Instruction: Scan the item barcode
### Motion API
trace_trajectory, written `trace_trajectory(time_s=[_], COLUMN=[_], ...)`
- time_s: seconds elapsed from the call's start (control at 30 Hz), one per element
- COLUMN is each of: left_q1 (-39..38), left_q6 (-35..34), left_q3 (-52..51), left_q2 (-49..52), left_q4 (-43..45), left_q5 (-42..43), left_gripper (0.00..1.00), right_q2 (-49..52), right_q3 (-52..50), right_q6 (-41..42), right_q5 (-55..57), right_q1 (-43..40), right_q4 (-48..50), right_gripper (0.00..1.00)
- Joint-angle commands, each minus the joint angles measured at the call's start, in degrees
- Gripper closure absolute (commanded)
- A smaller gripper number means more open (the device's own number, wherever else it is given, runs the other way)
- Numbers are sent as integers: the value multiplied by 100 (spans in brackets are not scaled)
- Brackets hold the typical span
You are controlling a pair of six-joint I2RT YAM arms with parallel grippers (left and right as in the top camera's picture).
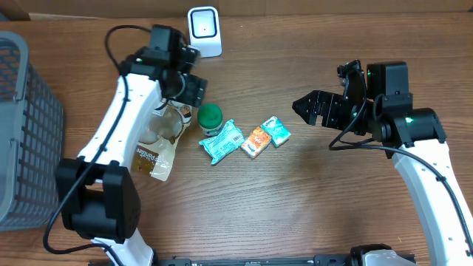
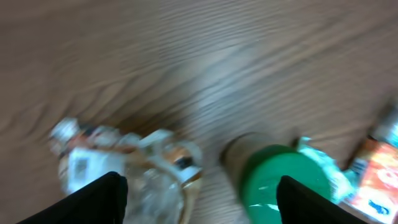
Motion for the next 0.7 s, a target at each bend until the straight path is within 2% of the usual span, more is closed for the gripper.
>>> trace_trajectory(time_s=[0.0, 0.37, 0.43, 0.67], left_q1=[323, 1508, 1631, 1891], left_q6=[-732, -719, -518, 42], left_q3=[68, 264, 264, 181], left_q2=[98, 98, 98, 101], left_q4=[-201, -1193, -1340, -2059], left_q5=[-260, -251, -197, -214], left_gripper=[19, 22, 25, 25], right_q2=[173, 498, 503, 575], right_q3=[153, 153, 153, 153], right_q6=[127, 131, 203, 470], right_q5=[-31, -31, -28, -31], right_q1=[37, 431, 557, 1156], right_q4=[39, 286, 369, 647], right_gripper=[5, 6, 6, 6])
